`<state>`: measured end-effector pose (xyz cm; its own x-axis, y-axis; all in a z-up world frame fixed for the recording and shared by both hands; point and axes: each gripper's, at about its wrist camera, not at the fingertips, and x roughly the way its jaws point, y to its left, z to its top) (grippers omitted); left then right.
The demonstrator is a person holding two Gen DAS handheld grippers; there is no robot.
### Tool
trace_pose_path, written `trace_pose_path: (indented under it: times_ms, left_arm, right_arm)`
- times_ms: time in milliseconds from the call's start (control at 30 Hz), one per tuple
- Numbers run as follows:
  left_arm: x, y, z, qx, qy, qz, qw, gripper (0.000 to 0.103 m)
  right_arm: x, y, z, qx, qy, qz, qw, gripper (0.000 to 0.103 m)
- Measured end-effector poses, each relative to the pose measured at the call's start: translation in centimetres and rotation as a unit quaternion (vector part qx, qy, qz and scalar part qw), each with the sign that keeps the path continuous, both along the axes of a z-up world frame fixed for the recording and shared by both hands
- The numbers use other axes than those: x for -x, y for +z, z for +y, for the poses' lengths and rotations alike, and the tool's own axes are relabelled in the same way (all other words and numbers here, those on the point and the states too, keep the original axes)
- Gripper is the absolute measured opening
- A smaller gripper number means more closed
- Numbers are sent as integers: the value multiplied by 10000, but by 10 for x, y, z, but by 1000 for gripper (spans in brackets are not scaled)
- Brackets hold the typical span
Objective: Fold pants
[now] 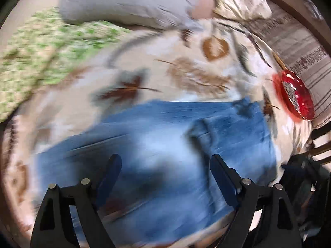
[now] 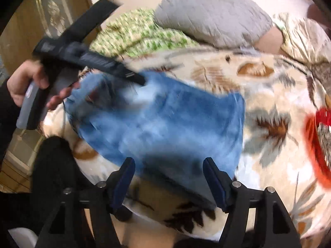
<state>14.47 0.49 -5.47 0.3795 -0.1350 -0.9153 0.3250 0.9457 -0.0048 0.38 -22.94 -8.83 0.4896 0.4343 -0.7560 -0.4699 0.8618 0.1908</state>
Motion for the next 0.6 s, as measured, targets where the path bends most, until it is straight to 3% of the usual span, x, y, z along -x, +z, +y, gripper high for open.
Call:
trace_pose_path:
  times_ms: [133, 200, 333, 467, 600]
  left_arm:
    - [27, 40, 79, -355, 550, -209, 9976, 88]
    - [46, 52, 125, -549, 907, -226, 9941, 94]
    - [82, 46, 191, -513, 1487, -94, 9875, 96]
    - [102, 8, 224, 55, 2200, 153, 9754, 96]
    - [85, -25, 236, 1046, 2596, 334, 9595, 96]
  right_arm:
    - [-10, 26, 28, -137, 409, -236, 9988, 75]
    - [-17, 35, 50, -189, 677, -309, 9970, 81]
    - [-35, 45, 100, -322, 1207, -322, 9916, 81]
    - [-46, 44, 143, -283, 1442, -192, 9890, 81]
    - [-37, 41, 178, -67, 1830, -180, 9829, 81]
